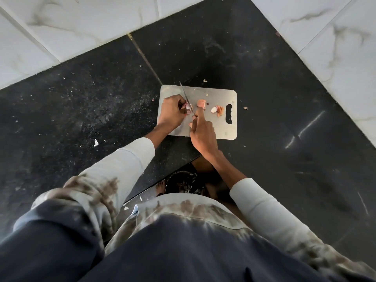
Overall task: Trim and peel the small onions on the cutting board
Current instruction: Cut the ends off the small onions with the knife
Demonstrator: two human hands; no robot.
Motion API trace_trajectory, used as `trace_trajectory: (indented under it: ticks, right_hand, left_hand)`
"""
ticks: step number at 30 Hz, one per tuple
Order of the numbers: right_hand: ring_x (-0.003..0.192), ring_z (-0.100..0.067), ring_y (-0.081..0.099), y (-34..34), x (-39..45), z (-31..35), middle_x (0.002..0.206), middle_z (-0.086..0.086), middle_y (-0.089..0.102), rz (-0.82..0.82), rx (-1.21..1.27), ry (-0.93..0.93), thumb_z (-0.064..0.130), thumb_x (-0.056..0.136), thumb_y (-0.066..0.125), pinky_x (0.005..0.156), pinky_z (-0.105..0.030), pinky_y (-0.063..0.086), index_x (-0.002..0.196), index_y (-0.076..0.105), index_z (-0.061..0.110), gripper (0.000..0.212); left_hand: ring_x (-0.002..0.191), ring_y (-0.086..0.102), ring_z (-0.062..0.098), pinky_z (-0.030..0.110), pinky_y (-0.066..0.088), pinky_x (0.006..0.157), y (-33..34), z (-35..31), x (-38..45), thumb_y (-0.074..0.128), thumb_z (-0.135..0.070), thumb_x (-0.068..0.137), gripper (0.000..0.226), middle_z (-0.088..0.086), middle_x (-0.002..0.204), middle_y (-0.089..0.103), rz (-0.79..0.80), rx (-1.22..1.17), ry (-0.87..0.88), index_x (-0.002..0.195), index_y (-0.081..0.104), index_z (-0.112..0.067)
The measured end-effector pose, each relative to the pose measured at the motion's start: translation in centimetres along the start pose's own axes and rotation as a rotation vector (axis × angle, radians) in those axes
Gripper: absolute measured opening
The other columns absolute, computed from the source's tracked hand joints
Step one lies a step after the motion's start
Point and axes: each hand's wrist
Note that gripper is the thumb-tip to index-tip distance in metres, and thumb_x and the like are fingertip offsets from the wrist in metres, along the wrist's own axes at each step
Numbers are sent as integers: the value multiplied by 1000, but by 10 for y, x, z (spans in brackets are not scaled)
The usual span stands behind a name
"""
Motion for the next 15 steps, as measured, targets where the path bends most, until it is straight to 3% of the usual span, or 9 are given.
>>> trace_trajectory:
  ticks: [3,5,9,15]
  right_hand:
    - [52,-12,54,-3,2,4,71,-5,66,5,-13,12,10,109,52,54,-41,51,151,35,16,46]
    - [53,-16,58,-5,3,6,70,-5,66,15,-16,15,10,109,50,56,-44,54,152,33,18,48]
    - [57,-24,60,-8,5,12,70,-6,64,16,-28,13,11,110,45,56,-42,47,153,28,20,47]
    - [53,-8,48,0,7,18,70,3,57,10,-25,51,18,112,43,59,-38,42,144,43,18,32]
  left_hand:
    - [83,69,12,34,64,81,1,2,1,85,-6,83,19,-2,91,74,1,-12,12,97,76,-14]
    - [83,69,11,33,64,81,1,3,2,85,-7,82,19,-3,90,75,-3,-13,8,96,77,-14]
    - [79,70,11,36,63,78,2,5,4,84,-10,80,15,-5,85,74,-7,-10,15,90,76,-16]
    - [79,69,9,32,63,77,7,8,2,80,-10,86,10,-5,87,74,-32,1,28,91,74,-16]
Point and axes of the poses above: each hand's wrist, its own x-axis towards the middle knuckle, its own y-axis out of the palm, z = x × y
